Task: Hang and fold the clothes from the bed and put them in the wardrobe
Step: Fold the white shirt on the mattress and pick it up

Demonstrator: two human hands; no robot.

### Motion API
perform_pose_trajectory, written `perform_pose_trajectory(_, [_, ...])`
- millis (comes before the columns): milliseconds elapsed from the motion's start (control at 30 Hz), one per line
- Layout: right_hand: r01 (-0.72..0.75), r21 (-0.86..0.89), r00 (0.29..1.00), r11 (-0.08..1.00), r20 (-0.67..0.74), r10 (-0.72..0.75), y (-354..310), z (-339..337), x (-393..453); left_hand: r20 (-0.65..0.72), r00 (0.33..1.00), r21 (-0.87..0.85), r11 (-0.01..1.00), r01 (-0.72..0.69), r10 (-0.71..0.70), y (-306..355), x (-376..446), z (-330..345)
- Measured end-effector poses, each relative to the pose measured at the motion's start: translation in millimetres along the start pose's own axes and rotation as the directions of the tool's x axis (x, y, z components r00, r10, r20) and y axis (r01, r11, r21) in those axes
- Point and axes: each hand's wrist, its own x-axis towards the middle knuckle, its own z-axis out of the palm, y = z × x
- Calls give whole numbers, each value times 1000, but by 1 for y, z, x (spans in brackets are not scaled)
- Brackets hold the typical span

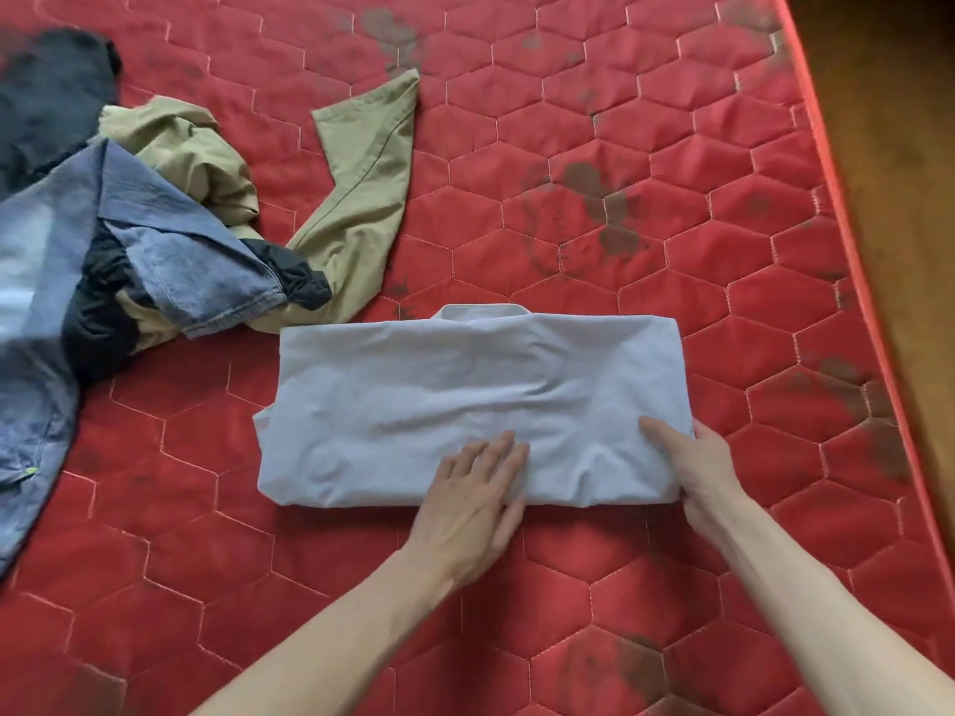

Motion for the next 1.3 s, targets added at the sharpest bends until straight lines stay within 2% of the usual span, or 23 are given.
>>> perform_pose_trajectory(67, [-14, 7, 998, 1000, 56, 13, -5, 4, -3, 57, 997, -95, 994, 60, -55, 18, 6, -6])
perform_pose_trajectory(133, [103, -129, 994, 986, 57, -96, -10, 9, -9, 65, 993, -210, 971, 114, -102, 30, 9, -12])
perform_pose_trajectory(233, [300, -367, 953, 880, 76, -293, -19, 21, -36, 40, 987, -424, 891, 161, -159, 45, 13, -22])
perform_pose_trajectory(300, [355, -424, 931, 833, 76, -357, -25, 32, -58, 62, 980, -610, 771, 186, -187, 56, 16, -32])
perform_pose_trajectory(400, [376, -474, 919, 797, 81, -385, -34, 54, -91, 146, 956, -832, 491, 257, -253, 69, 21, -49])
perform_pose_trajectory(467, [407, -510, 907, 758, 126, -402, -34, 68, -107, 147, 949, -907, 345, 243, -280, 70, 21, -62])
perform_pose_trajectory(567, [470, -482, 882, 740, 235, -408, -33, 89, -127, 151, 946, -952, 216, 217, -287, 58, 16, -84])
perform_pose_trajectory(667, [490, -399, 870, 776, 285, -402, -33, 111, -145, 160, 938, -957, 184, 224, -306, 37, 9, -100])
perform_pose_trajectory(767, [517, -362, 853, 776, 292, -432, -29, 131, -161, 99, 930, -955, 230, 189, -355, 14, -2, -111])
perform_pose_trajectory(867, [556, -313, 829, 770, 281, -484, -26, 153, -173, 35, 916, -966, 222, 134, -400, -3, -16, -122])
perform_pose_trajectory(967, [484, -165, 851, 859, 316, -419, -20, 177, -190, 10, 908, -962, 243, 123, -420, -23, -29, -124])
perform_pose_trajectory(1100, [373, -96, 864, 923, 399, -308, -2, 209, -203, -5, 899, -963, 243, 113, -438, -63, -43, -126])
perform_pose_trajectory(1200, [368, -87, 836, 926, 467, -289, 8, 227, -205, -50, 854, -936, 322, 140, -518, -102, -48, -120])
perform_pose_trajectory(1300, [371, -76, 805, 926, 523, -279, 12, 239, -208, -50, 816, -924, 338, 181, -576, -132, -52, -114])
